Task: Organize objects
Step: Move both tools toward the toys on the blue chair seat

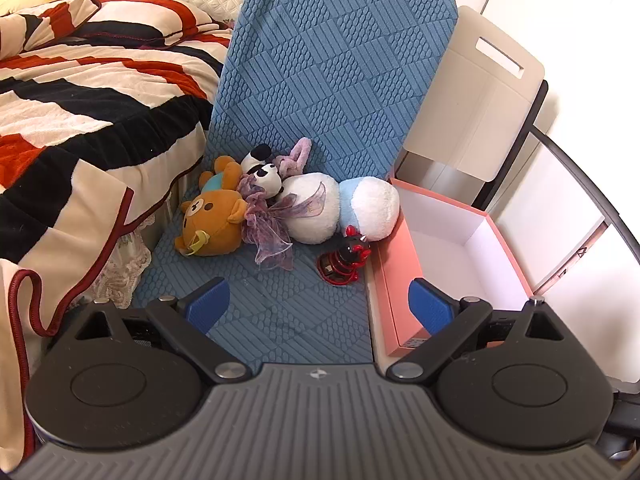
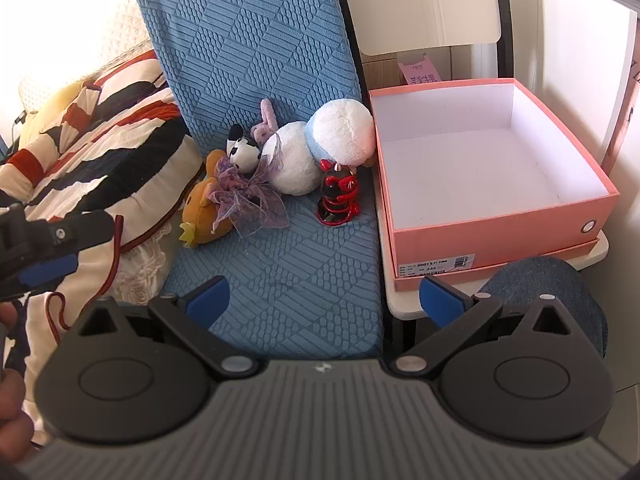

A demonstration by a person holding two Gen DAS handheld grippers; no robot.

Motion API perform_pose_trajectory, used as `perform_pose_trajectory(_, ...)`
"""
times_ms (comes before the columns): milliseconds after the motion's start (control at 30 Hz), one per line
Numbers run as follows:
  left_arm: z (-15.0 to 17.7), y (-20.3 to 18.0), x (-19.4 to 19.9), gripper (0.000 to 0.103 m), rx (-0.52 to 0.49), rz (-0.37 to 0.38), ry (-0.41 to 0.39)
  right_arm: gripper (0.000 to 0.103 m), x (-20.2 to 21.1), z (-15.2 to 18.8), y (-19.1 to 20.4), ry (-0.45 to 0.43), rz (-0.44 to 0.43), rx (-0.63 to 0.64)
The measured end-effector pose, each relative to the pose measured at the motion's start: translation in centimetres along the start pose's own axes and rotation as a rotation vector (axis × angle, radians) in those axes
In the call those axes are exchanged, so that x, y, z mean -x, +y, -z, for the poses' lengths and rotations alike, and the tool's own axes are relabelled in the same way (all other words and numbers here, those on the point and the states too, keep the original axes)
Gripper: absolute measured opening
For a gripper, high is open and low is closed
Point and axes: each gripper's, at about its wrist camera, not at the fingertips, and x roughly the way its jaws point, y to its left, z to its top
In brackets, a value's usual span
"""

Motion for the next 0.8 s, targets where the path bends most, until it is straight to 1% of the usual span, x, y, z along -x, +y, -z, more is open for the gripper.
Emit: perform_pose_trajectory(800,0.15,0.2,0.01,0.098,0.001,0.001,0.0,0.103,-0.45,0.33,-0.19,0.026,0.008,-0.013)
